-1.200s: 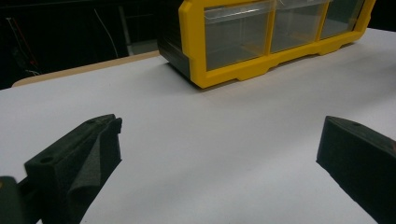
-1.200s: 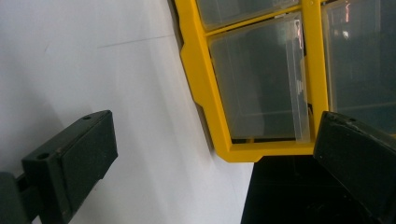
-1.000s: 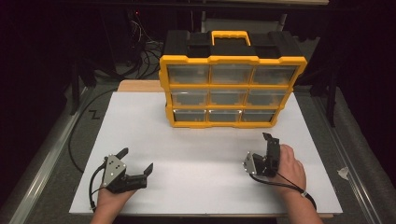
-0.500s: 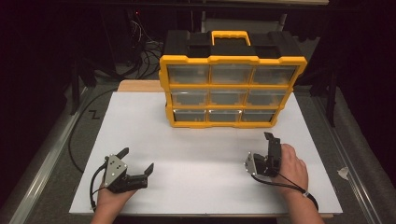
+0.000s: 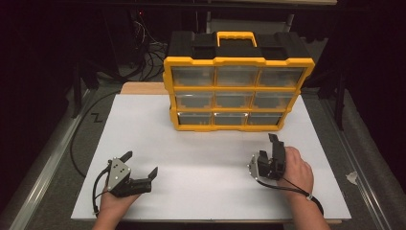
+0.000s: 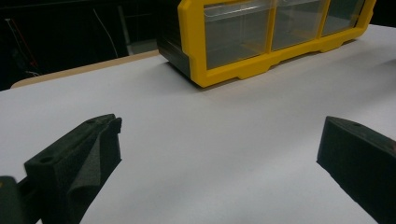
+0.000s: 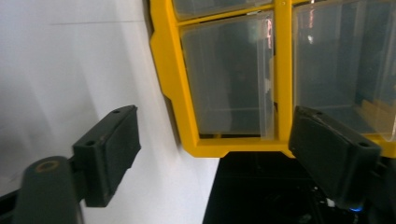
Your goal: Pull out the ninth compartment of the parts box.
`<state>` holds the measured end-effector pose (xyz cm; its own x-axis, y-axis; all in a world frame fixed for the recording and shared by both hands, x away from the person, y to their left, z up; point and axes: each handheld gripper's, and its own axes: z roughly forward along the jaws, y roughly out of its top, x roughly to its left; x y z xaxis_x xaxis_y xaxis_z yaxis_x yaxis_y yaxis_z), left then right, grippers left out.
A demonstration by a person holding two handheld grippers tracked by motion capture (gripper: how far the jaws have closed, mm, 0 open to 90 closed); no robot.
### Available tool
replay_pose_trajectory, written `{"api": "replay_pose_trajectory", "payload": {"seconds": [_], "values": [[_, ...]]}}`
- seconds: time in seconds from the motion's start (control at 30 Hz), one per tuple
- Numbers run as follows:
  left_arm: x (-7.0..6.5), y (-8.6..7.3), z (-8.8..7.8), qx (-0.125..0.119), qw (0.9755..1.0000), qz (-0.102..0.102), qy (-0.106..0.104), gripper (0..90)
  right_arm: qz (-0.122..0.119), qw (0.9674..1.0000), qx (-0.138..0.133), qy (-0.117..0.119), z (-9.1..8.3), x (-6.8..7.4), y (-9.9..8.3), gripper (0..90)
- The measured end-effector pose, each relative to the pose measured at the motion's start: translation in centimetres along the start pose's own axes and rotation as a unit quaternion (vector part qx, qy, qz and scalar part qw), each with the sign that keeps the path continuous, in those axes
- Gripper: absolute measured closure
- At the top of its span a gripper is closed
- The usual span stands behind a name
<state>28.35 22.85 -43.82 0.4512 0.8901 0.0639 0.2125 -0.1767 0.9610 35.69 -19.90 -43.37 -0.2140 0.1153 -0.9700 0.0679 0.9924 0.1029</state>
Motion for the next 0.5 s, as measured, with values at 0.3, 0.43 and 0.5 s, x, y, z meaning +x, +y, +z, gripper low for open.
{"api": "replay_pose_trajectory", "payload": {"seconds": [0.3, 0.43, 0.5], "values": [[-0.1, 0.0, 0.1, -0.003, 1.0, 0.002, 0.0, 0.2, 0.003, 0.9996, 0.009, -0.028, 0.6, -0.8, 0.1, 31.8], [-0.2, 0.0, 0.1, 0.001, 1.0, 0.006, -0.001, 0.1, 0.005, 0.999, 0.011, -0.042, 0.8, -1.5, 0.1, 34.9], [-0.3, -0.1, 0.1, 0.003, 0.9999, 0.01, -0.001, 0.2, 0.005, 0.9986, 0.01, -0.052, 1.0, -1.8, 0.2, 36.8]]}}
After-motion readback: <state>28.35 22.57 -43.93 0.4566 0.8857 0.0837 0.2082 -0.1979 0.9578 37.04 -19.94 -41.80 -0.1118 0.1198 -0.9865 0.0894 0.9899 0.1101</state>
